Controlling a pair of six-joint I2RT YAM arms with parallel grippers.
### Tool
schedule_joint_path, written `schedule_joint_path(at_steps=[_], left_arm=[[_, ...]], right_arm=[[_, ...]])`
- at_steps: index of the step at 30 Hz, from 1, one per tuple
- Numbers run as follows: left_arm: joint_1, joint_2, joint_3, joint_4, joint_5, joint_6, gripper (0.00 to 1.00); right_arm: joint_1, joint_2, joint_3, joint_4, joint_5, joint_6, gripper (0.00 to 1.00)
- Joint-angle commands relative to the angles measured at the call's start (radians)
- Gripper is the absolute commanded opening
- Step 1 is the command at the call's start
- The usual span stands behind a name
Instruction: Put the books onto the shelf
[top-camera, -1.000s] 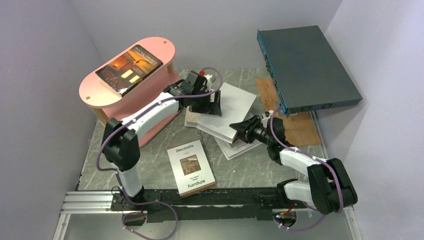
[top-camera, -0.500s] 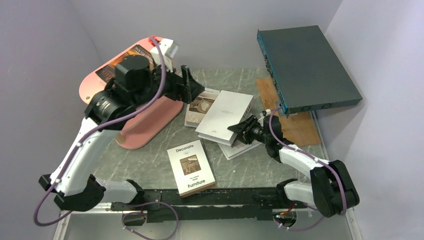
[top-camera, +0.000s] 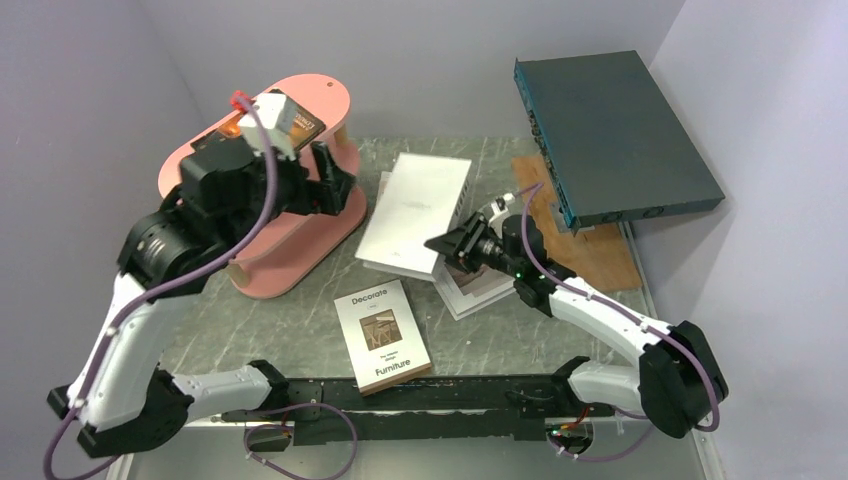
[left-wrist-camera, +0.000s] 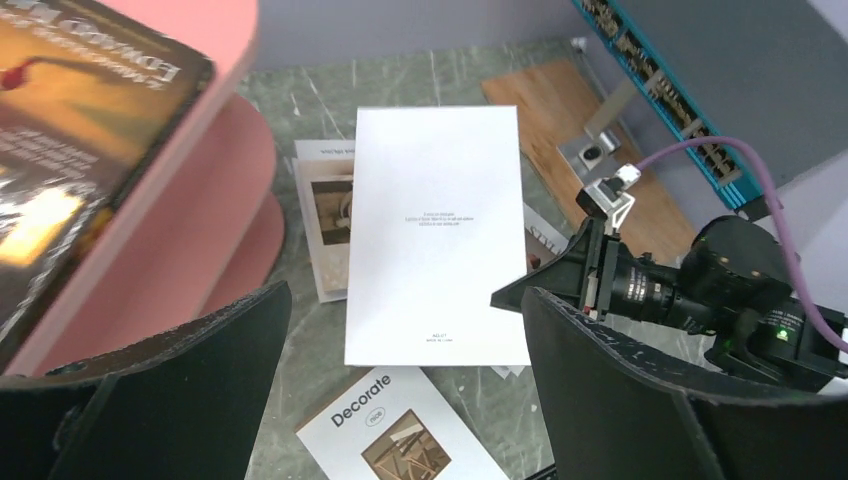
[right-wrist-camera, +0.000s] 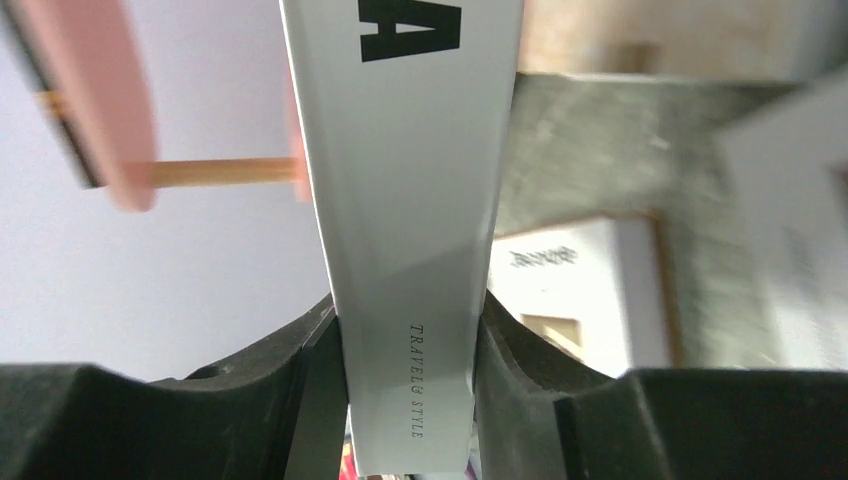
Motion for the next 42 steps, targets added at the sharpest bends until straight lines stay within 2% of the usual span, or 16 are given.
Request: schedule_joint_path(at_steps=[1, 7, 15, 23, 32, 42], left_arm=[[0.004, -0.102, -0.02, 0.02, -0.117, -0.033, 0.93], [0.003, -0.144, -0.026, 0.003, -0.157, -0.053, 0.92], [0.004, -0.198, -0.04, 0.021, -0.189, -0.073, 0.92], [0.003, -0.222, -0.051, 0.009, -0.201, -0.093, 0.91], [0.004, -0.232, -0.063, 0.004, -0.214, -0.096, 0.91], [0.003, -0.265, -0.05, -0.012, -0.239, -0.098, 0.91]], right_arm=[[0.08, -0.002, 0.155, 0.185, 0.119, -0.018, 0.0], [0.183, 0.059, 0.234, 0.26, 0.219, -0.012, 0.0], [0.212, 0.24, 0.279, 0.438, 0.185, 0.142, 0.0], [0.246, 0.326, 0.312, 0.567, 0.131, 0.174, 0.0], [0.288, 0.383, 0.379, 0.574, 0.108, 0.195, 0.0], [0.348, 0.497, 0.445, 0.566, 0.177, 0.253, 0.0]])
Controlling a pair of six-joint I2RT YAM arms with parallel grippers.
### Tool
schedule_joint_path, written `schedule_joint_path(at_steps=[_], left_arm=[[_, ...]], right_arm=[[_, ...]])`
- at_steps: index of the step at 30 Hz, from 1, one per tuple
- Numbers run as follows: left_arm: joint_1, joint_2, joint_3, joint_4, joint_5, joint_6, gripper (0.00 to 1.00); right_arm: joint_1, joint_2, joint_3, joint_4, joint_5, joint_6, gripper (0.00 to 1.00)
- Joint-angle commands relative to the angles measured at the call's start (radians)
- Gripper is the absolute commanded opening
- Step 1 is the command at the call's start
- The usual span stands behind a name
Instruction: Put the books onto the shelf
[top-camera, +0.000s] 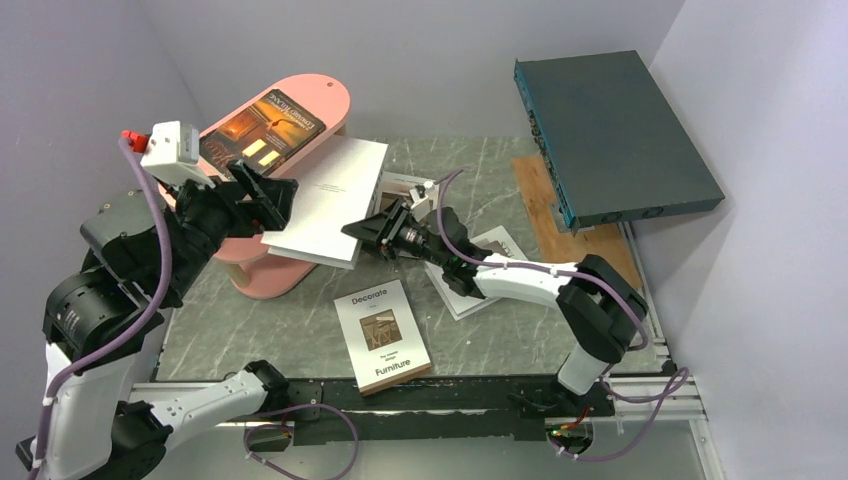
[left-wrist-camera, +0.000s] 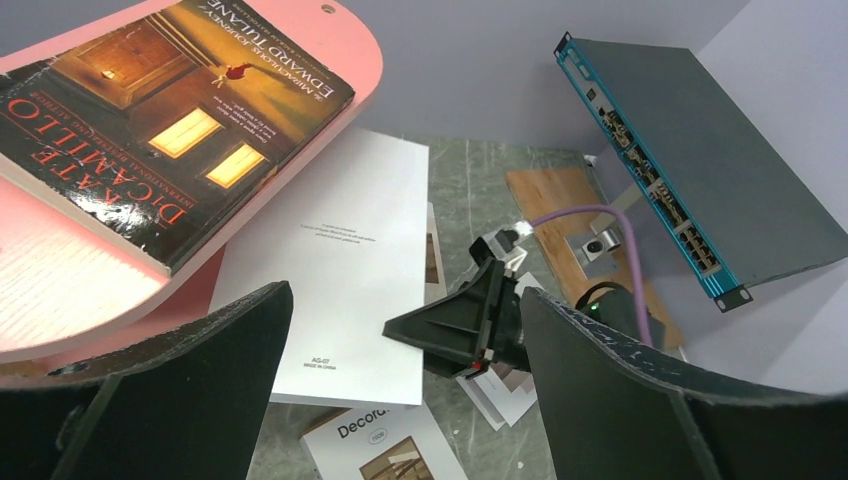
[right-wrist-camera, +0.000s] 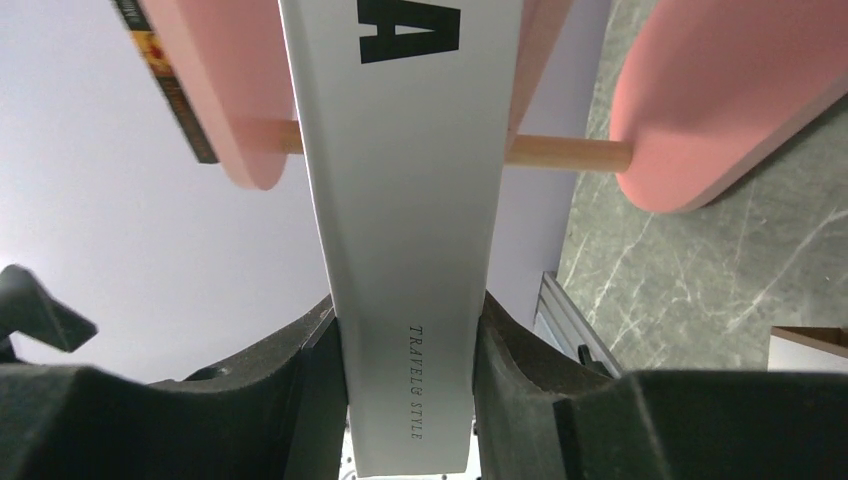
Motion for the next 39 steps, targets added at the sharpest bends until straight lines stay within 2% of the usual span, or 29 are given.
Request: schedule_joint_path(at_steps=[1, 8, 17, 23, 24, 26, 27, 30, 31, 35, 39], left_arm=[[0.002, -0.022, 0.011, 0.0, -0.029, -0.009, 0.91], [0.003, -0.038, 0.011, -0.019, -0.036, -0.014, 0.91], [0.004, -0.06, 0.028, -0.051, -0.062, -0.016, 0.91], [0.003, -0.061, 0.049, -0.085, -0.073, -0.01, 0.92], [0.003, -0.058, 0.058, -0.095, -0.074, -0.009, 0.92], [0.002, -0.054, 0.068, -0.102, -0.076, -0.006, 0.92], [0.002, -0.054, 0.07, -0.103, -0.077, -0.005, 0.92], [0.003, -0.058, 0.064, -0.103, -0.082, -0.005, 0.92], [0.002, -0.06, 0.06, -0.102, -0.083, -0.007, 0.92], [0.003, -0.067, 0.034, -0.087, -0.083, -0.012, 0.92], [0.003, -0.06, 0.026, -0.077, -0.082, -0.014, 0.92]], right_arm=[[0.012, 0.034, 0.071, 0.096, 0.039, 0.034, 0.0], [0.034, 0.099, 0.134, 0.057, 0.133, 0.034, 0.0], [0.058, 0.211, 0.375, -0.254, 0.274, 0.039, 0.0], [0.08, 0.299, 0.494, -0.307, 0.302, 0.032, 0.0], [0.08, 0.324, 0.514, -0.298, 0.283, 0.027, 0.06], [0.084, 0.357, 0.548, -0.281, 0.248, 0.027, 0.39], [0.086, 0.372, 0.556, -0.263, 0.227, 0.029, 0.49], [0.088, 0.4, 0.561, -0.223, 0.166, 0.038, 0.68], [0.089, 0.402, 0.557, -0.213, 0.155, 0.035, 0.78], [0.088, 0.402, 0.552, -0.239, 0.1, 0.012, 0.98], [0.087, 0.36, 0.484, -0.193, 0.076, -0.033, 1.0]])
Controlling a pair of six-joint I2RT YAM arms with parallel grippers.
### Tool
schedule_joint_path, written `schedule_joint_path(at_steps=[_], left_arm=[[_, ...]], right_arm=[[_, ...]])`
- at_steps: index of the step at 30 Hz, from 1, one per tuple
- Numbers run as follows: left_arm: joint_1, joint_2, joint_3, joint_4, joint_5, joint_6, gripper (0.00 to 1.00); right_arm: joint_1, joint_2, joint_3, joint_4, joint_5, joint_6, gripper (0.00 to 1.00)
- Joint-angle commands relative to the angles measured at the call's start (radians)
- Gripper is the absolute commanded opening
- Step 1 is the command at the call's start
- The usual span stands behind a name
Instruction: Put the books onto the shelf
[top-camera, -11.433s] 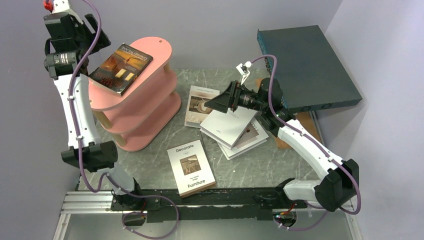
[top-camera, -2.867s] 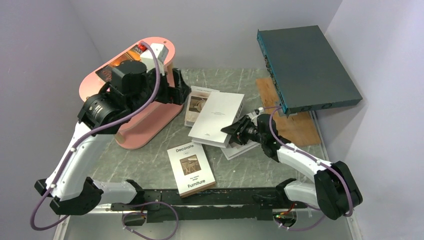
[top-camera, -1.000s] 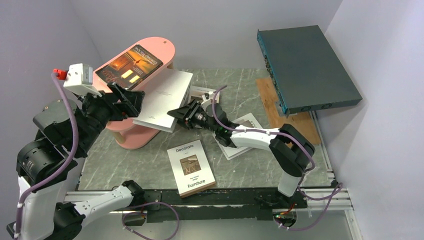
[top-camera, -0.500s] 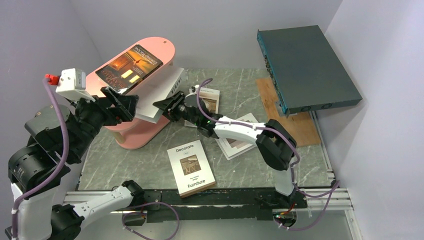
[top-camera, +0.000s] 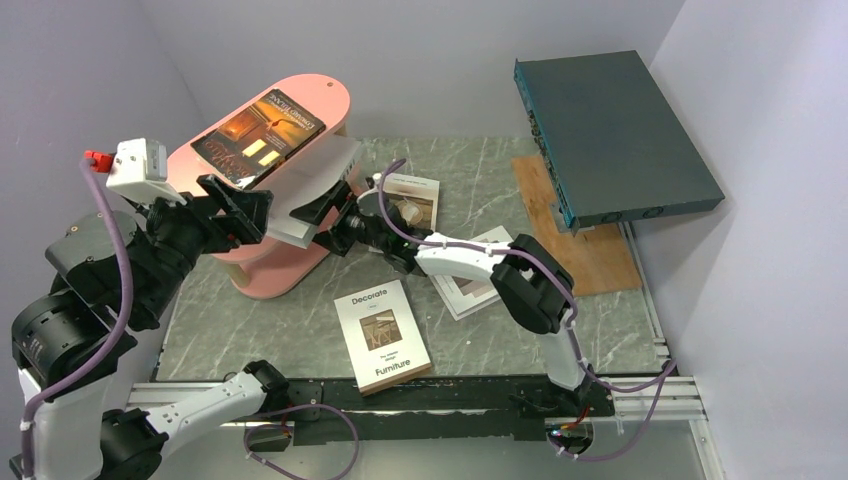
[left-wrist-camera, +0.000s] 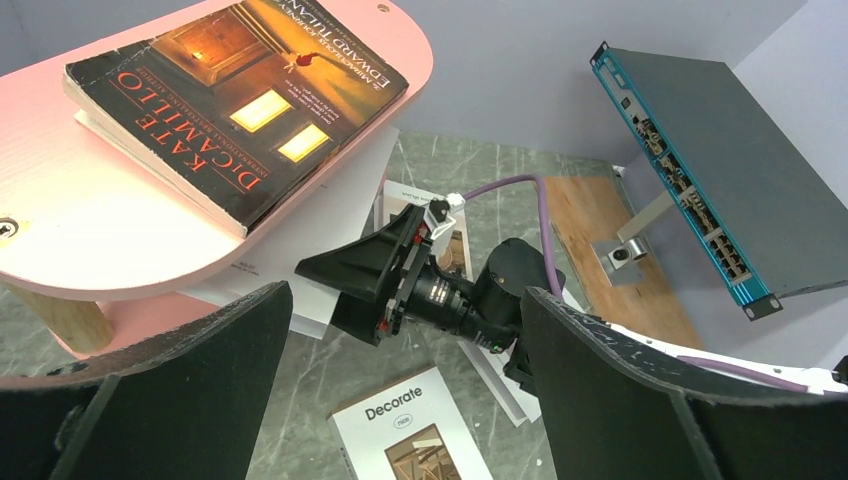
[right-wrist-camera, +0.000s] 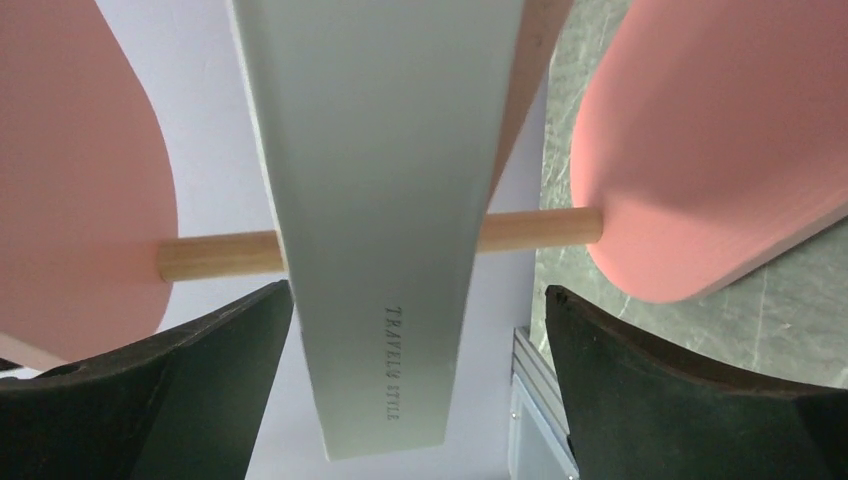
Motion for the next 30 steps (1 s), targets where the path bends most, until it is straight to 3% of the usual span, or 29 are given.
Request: schedule_joint_path(at_steps=[1, 3, 7, 11, 17, 19, 21, 23, 25, 30], left_arm=[[0.003, 0.004, -0.007, 0.022, -0.009, -0.005, 0.92], [0.002, 0.006, -0.013, 0.033, -0.005, -0.001, 0.92], [0.003, 0.003, -0.052, 0.074, 0.02, -0.002, 0.92], [0.003, 0.01, -0.095, 0.113, 0.032, -0.006, 0.92], [0.003, 0.038, -0.081, 0.119, 0.036, 0.006, 0.92], [0.003, 0.039, -0.08, 0.122, 0.032, 0.01, 0.92], [0.004, 0.036, -0.082, 0.127, 0.027, 0.011, 0.92], [0.003, 0.035, -0.082, 0.126, 0.024, 0.01, 0.92], [0.003, 0.037, -0.082, 0.121, 0.018, 0.009, 0.92], [0.003, 0.043, -0.069, 0.112, 0.013, 0.013, 0.92]], right_arm=[[0.0, -0.071, -0.063, 0.093, -0.057, -0.075, 1.0], [-0.003, -0.124, -0.11, 0.109, -0.064, -0.166, 1.0], [-0.014, -0.227, -0.112, -0.051, -0.098, -0.431, 1.0], [-0.068, -0.267, -0.15, -0.084, -0.232, -0.492, 1.0], [-0.124, -0.371, -0.274, -0.087, -0.253, -0.552, 0.98], [-0.14, -0.392, -0.313, -0.066, -0.243, -0.563, 0.74], [-0.147, -0.396, -0.314, -0.091, -0.228, -0.587, 0.38], [-0.148, -0.386, -0.287, -0.122, -0.224, -0.612, 0.13], [-0.146, -0.369, -0.258, -0.129, -0.235, -0.619, 0.04], [-0.114, -0.306, -0.159, -0.16, -0.256, -0.64, 0.03]])
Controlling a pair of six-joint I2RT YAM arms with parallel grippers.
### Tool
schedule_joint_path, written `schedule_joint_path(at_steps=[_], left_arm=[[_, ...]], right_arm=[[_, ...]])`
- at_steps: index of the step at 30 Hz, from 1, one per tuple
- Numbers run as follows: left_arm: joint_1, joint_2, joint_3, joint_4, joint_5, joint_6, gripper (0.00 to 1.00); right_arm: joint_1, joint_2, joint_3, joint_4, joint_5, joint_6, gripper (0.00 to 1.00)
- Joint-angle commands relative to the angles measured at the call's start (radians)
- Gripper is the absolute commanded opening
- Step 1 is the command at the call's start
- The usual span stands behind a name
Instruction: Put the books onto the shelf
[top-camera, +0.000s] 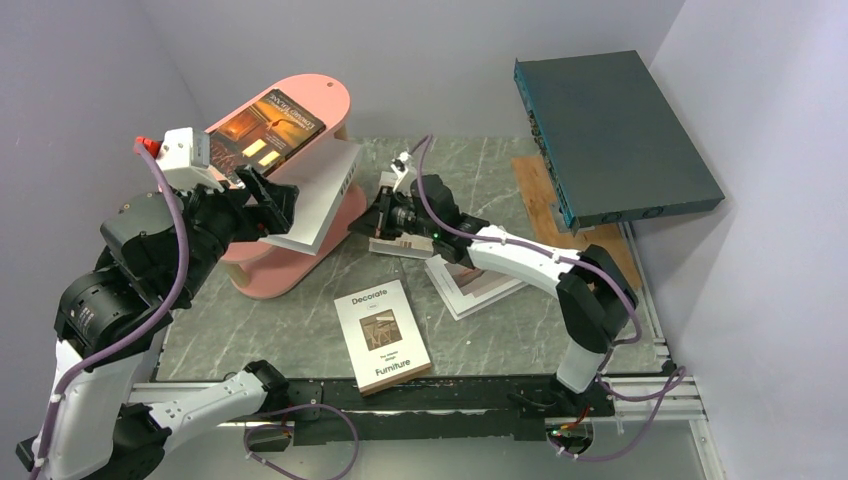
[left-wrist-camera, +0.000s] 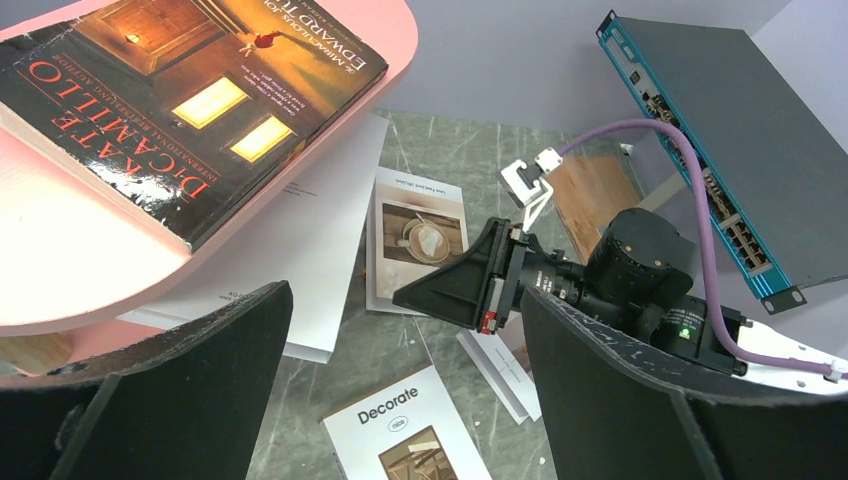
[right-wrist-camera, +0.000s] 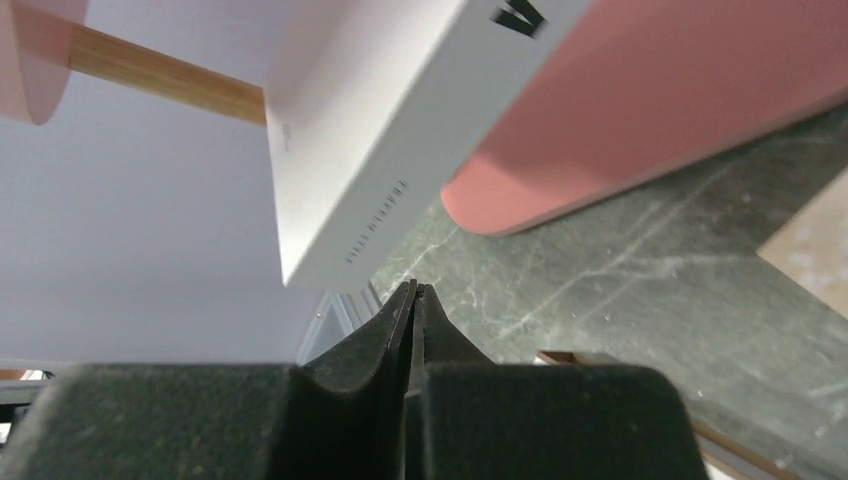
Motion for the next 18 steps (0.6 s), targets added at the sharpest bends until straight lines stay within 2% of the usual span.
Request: schedule_joint_path(at_steps=[1, 5, 18], left_arm=[[0.003, 0.004, 0.029, 0.026, -0.009, 0.012, 0.92], [0.003, 0.004, 0.035, 0.02, -0.01, 0.012, 0.92], [0.003, -0.007, 0.041, 0.004, -0.02, 0.008, 0.92]], right_arm=[[0.034, 0.051, 0.123, 0.0, -0.025, -0.049, 0.03], [0.05, 0.111, 0.185, -0.003, -0.049, -0.036, 0.0], [0.118, 0.225, 0.327, -0.018, -0.087, -0.051, 0.0]])
